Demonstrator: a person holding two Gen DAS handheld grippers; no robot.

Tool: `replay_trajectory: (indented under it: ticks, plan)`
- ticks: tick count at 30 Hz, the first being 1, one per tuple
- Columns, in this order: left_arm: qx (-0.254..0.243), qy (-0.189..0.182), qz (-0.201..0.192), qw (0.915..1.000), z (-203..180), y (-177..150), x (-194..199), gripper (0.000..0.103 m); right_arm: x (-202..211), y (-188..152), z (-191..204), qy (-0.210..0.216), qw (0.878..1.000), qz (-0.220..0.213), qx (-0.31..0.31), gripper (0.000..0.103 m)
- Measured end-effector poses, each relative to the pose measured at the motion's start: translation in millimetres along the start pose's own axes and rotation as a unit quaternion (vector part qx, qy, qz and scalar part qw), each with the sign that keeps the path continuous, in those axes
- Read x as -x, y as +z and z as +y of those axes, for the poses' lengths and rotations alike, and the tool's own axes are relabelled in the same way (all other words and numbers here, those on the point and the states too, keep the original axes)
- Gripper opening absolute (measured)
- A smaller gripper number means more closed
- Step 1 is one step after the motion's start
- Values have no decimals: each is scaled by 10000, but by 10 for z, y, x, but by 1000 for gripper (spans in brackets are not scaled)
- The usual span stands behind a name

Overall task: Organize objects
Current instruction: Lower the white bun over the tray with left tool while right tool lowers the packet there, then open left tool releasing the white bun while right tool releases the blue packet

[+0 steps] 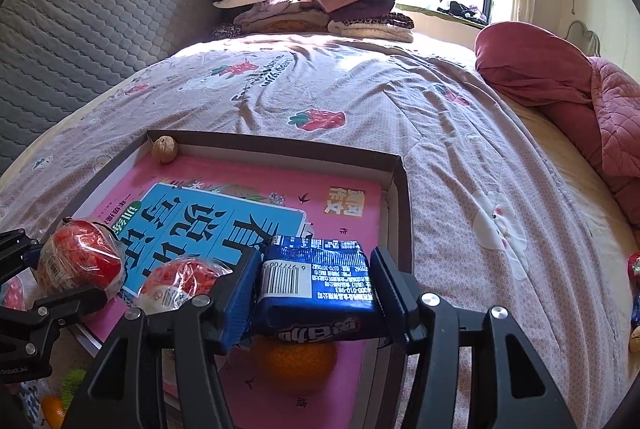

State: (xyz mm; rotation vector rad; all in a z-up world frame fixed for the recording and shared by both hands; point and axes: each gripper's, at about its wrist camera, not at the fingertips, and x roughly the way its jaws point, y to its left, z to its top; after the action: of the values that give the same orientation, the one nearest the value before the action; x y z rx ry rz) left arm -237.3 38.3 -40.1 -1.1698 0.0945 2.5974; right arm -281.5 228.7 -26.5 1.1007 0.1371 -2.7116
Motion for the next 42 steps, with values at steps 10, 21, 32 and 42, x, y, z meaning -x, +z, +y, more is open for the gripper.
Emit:
replay_trajectory:
  ticks: [10, 21, 32, 42]
  plan:
    - [-51, 10, 66, 10000, -29, -11, -24, 54, 15, 2, -6, -7, 10000, 62, -55, 58]
    - [-19, -23, -34, 10000, -23, 12, 37, 57, 30, -3, 46, -126, 9999, 65, 42, 60]
    - [-40, -49, -47, 10000, -35, 21, 59, 63, 69, 16, 12, -157, 9999, 11, -13, 61]
    - [-67, -82, -49, 9999, -67, 14, 65, 70, 183, 48, -27, -161, 9997, -154, -114, 61]
